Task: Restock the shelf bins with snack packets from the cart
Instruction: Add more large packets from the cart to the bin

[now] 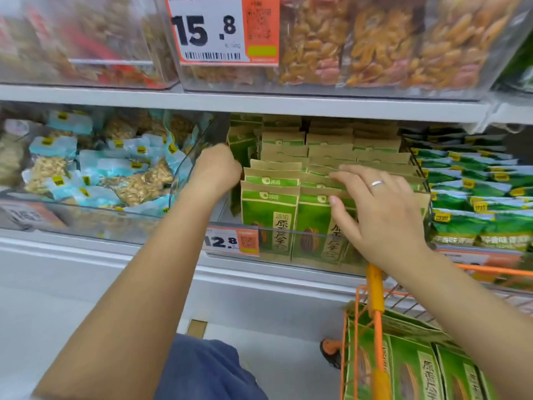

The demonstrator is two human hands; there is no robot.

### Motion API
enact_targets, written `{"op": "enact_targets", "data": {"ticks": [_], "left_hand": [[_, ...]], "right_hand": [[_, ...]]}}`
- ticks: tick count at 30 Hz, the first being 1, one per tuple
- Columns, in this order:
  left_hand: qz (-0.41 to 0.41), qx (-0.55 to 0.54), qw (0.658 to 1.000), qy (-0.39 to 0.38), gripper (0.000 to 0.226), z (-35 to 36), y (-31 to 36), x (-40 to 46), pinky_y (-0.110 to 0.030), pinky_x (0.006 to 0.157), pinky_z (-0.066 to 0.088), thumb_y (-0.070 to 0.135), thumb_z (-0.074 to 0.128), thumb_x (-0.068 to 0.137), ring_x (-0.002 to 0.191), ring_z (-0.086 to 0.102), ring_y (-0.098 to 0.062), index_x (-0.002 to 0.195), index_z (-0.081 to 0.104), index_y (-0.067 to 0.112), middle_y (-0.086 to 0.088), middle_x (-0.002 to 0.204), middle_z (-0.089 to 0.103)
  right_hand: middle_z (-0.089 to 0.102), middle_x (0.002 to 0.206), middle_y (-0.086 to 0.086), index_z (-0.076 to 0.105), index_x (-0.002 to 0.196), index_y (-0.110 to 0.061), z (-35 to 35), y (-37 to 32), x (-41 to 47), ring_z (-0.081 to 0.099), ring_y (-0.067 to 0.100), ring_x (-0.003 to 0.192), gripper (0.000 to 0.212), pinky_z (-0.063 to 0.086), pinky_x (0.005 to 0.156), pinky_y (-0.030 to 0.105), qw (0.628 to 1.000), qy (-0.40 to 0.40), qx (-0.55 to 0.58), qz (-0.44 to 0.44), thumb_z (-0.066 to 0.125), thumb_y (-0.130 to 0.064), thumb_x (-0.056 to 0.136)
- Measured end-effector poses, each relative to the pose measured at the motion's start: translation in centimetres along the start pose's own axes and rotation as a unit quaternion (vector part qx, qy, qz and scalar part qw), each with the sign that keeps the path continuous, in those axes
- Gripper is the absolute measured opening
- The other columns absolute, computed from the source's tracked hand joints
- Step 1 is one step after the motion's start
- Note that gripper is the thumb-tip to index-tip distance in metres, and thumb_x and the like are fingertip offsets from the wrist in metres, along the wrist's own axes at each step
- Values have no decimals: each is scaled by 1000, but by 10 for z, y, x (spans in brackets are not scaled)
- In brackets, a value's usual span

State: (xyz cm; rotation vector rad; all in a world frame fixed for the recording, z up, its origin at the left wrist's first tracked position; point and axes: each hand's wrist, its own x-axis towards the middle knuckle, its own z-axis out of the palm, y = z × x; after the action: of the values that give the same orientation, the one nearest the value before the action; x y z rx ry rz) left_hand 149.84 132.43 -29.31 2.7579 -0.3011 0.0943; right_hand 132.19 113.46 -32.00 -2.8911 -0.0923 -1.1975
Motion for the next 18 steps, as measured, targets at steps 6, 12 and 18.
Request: {"op": "enact_targets", "data": {"ticks": [6,12,18], "left_hand": [[-14,89,996,-14,30,-7,16,34,-38,91,47,1,46,93,119,56,-36,120,57,-5,-23,127,58],[10,78,992,102,28,8,4,23,-40,90,44,-3,44,92,115,55,-40,118,52,-9,-26,123,57],[11,34,992,118,28,17,2,15,-44,89,45,-3,45,91,112,55,-45,117,52,-10,-30,120,58]], "right_hand": [[66,115,8,66,114,-10,2,0,-1,61,27,100,35,36,84,34,1000,15,1,-4,47,-31,93],[65,117,8,65,115,-10,3,1,-1,59,27,102,36,35,84,34,1000,10,2,-6,47,-31,93],[65,117,7,65,115,-10,3,1,-1,59,27,103,35,35,84,34,1000,9,3,-7,47,-30,93]]}}
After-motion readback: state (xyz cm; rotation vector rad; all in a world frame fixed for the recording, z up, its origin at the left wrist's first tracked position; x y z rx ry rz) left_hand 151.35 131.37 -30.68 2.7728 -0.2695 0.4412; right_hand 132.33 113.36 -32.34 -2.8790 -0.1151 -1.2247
